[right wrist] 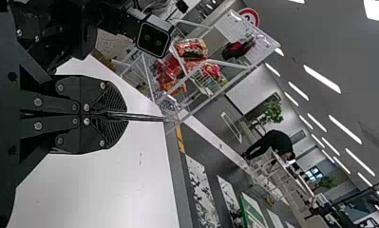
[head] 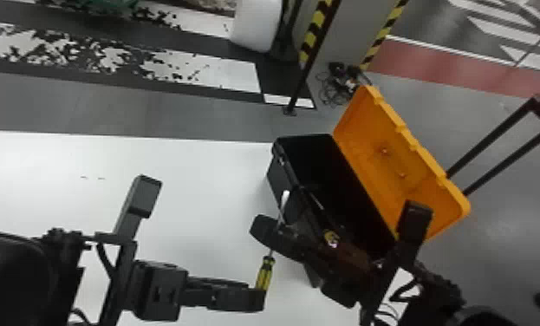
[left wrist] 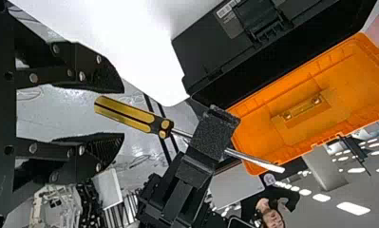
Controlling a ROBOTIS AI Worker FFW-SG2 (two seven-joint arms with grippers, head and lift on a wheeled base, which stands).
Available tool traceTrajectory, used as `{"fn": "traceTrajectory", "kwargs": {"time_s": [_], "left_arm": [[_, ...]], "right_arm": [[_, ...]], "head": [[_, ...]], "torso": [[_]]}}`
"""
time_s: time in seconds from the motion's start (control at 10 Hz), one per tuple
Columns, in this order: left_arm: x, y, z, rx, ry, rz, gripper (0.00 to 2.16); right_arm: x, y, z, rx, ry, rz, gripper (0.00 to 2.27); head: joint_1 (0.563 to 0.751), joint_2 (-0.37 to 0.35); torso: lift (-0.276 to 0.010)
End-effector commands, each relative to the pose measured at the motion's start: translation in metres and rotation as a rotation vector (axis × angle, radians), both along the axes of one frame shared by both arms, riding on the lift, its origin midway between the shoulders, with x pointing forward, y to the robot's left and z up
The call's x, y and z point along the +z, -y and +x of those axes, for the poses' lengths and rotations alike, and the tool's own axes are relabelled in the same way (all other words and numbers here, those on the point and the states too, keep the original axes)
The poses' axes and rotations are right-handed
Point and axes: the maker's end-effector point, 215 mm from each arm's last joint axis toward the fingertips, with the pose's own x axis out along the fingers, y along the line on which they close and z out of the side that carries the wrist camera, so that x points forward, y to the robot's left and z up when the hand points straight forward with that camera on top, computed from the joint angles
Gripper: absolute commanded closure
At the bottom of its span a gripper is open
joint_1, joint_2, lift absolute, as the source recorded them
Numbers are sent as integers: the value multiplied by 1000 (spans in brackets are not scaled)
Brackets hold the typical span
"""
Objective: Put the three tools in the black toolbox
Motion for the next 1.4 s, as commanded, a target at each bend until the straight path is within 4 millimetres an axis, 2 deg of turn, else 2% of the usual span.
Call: {"fn": "traceTrajectory", "kwargs": {"time_s": [0.0, 0.1, 0.2, 0.5, 0.7, 1.0, 1.3], "left_arm": [[-1, -1, -3, 3, -1, 8, 66], [-1, -3, -4, 10, 2, 12, 66], [-2, -15, -4, 55, 1, 15, 66], [0, -73, -5, 225, 0, 26, 60], [1, -108, -17, 308, -4, 44, 53], [-6, -153, -31, 398, -30, 82, 53], [-8, -193, -40, 487, -65, 80, 53]], "right_arm": [[0, 1, -2, 0, -4, 3, 2240], [1, 5, -1, -6, -1, -1, 2240], [5, 14, 5, -19, 10, -16, 2240], [16, 42, 26, -21, -1, -69, 2240], [32, 68, 49, -40, 51, -157, 2240], [31, 112, 67, -105, 92, -292, 2243], [10, 154, 81, -180, 115, -397, 2243]], "head": [[695, -350], [695, -350], [695, -350], [695, -350], [695, -350], [695, -350], [695, -350]], "torso": [[-55], [-55], [-55], [-55], [-55], [-55], [-55]]}}
